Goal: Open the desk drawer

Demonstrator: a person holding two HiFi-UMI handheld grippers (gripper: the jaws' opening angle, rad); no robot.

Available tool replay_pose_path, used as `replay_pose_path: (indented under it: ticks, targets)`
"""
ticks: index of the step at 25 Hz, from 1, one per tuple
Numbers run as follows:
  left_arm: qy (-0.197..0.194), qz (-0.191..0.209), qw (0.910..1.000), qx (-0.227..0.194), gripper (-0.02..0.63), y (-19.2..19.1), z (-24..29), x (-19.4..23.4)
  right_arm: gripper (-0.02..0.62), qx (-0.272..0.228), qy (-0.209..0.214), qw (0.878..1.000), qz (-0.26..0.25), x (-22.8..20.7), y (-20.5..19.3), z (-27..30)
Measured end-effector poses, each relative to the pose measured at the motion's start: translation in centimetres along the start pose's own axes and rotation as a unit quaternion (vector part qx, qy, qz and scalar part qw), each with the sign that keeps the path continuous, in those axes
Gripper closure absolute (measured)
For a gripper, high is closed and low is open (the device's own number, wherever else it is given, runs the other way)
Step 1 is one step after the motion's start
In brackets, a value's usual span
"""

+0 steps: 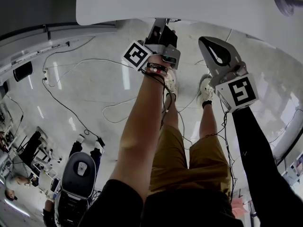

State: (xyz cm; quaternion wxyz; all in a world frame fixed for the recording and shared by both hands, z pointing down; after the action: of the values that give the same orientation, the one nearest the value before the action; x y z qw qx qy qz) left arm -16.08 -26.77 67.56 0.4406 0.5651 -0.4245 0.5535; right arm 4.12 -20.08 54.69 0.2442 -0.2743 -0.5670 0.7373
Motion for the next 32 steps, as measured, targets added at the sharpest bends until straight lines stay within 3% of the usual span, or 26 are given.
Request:
replay_pose_path:
  ticks: [18, 22, 32]
  targets:
    - [0.048, 0.013, 0.9985, -0.022, 0.578, -0.3, -0.6, -0.9, 0.595, -0.021, -0.027, 0.999, 0.018, -0.1, -0.3, -0.9]
    - [0.053, 0.013, 0.9981, -0.030, 0.578, -0.9, -0.8, -1.3, 0.594, -0.044, -0.031, 0.998, 0.014, 0.0, 0.7, -1.6]
    - [0.065, 0.019, 0.9976, -0.017, 0.577, -0.8, -2.1, -1.3, 0.595, -0.048, -0.032, 0.998, 0.017, 0.3, 0.7, -2.4]
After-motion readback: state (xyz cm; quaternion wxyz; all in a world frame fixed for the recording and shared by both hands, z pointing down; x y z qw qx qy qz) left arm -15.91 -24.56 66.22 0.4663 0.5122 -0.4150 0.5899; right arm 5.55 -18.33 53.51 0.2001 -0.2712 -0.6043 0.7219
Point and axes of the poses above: the fingertips, and each gripper's own axes: z forward along the fingers, x to its left, y out of its top, the point moved 10 cm from there along -z, backward along the fingers, and after that the axes turned 14 degrees about -x, right-handed, at the moved point
